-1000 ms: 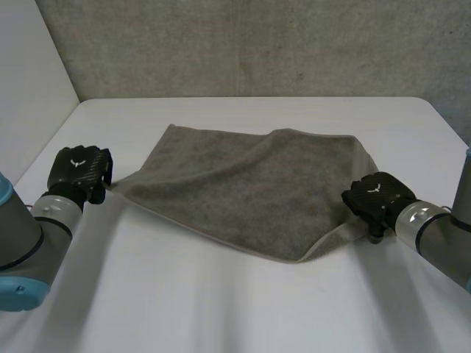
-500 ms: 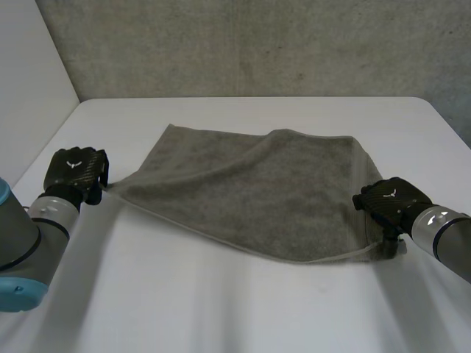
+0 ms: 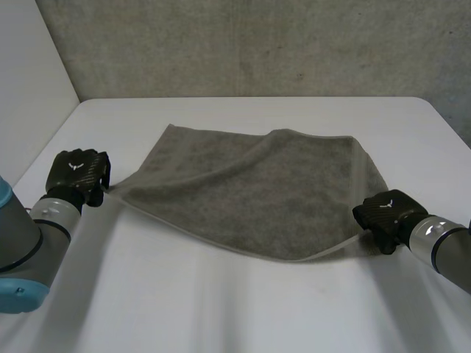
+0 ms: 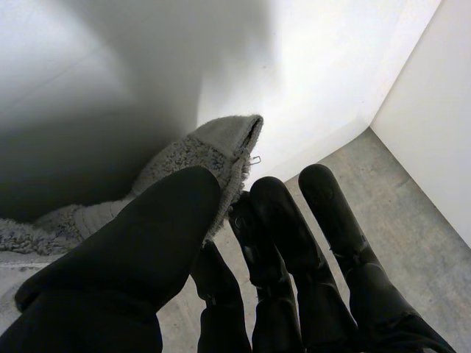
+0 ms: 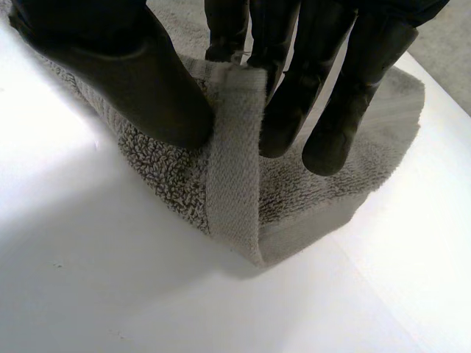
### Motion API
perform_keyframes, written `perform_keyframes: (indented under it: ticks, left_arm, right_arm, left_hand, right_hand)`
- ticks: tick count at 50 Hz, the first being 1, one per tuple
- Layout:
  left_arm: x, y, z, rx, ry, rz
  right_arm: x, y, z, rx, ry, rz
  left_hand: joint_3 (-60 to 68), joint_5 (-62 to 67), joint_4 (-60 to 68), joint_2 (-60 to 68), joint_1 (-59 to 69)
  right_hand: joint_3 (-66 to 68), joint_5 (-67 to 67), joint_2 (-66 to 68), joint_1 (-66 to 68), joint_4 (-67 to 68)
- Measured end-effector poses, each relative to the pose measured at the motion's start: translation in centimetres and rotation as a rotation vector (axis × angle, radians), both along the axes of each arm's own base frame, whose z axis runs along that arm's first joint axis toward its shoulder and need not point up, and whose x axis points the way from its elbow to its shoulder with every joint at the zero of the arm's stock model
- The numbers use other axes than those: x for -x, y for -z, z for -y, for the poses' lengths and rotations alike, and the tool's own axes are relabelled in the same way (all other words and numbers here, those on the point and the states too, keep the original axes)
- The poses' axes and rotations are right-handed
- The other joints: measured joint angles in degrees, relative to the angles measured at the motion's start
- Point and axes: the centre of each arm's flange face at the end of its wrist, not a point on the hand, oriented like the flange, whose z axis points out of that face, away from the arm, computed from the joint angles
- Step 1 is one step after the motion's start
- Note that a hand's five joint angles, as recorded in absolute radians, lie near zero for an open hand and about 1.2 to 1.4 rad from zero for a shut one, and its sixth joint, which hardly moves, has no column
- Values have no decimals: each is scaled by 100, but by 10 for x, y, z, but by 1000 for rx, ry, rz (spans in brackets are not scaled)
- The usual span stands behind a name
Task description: Fold the towel.
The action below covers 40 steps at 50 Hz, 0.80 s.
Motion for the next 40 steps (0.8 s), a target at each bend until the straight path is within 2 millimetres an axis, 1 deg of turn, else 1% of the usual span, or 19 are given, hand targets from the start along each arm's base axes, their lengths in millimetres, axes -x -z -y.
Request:
perform_keyframes:
  ticks: [2,6,8,10,11,14,16,21,27,30,33,36,39,40]
  left_arm:
    - [0,0,0,0,0,1]
    - [-1,-7,-3,9,-1,7]
    - [-2,-12,-7,17,-1,16]
    - [-4,-22,-15,29,-1,39]
    - [-4,-25,-17,34,-1,47]
    - [-8,-39,-31,51,-3,94]
    - [-12,-50,-44,65,-7,131]
    - [-17,-68,-68,82,-10,176]
    - [-16,-77,-89,61,26,187]
    - [-15,-77,-95,43,45,187]
    - [-14,-73,-95,15,59,189]
    - [-12,-64,-91,-26,69,194]
    - [-10,-53,-84,-65,82,204]
    - [-8,-48,-78,-80,90,211]
  right_arm:
    - [0,-2,0,7,1,1]
    - [2,-19,-1,56,6,8]
    - [6,-30,0,94,17,13]
    - [12,-46,1,143,36,20]
    - [14,-50,1,156,42,22]
    - [22,-71,-4,188,47,33]
    - [26,-83,-10,175,36,42]
    - [34,-104,-24,104,-8,45]
    - [42,-131,-35,79,-71,4]
    - [46,-139,-34,92,-82,-14]
    - [48,-140,-29,93,-84,-23]
    - [50,-134,-20,71,-82,-22]
    - [52,-121,-7,35,-75,-13]
    - [52,-114,-1,19,-69,-7]
  left_hand:
    - [0,0,0,0,0]
    - [0,0,0,0,0]
    - [0,0,0,0,0]
    - [0,0,0,0,0]
    - [0,1,0,0,0]
    - [0,-1,0,0,0]
    - [0,0,0,0,0]
    - [0,0,0,0,0]
    - [0,5,0,0,0]
    - [0,0,0,0,0]
    - [0,0,0,0,0]
    - [0,0,0,0,0]
    - [0,0,0,0,0]
    - [0,0,0,0,0]
  right_hand:
    - [23,4,0,0,6]
    - [23,5,0,0,6]
    - [23,5,0,0,6]
    - [24,4,0,0,6]
    - [23,5,0,0,6]
    - [24,4,0,0,6]
    - [24,5,0,0,7]
    - [24,5,0,0,25]
    - [24,5,0,1,25]
    - [24,5,0,1,25]
    - [24,5,0,1,25]
    - [24,5,0,1,25]
    - [24,5,0,1,25]
    - [24,6,0,1,25]
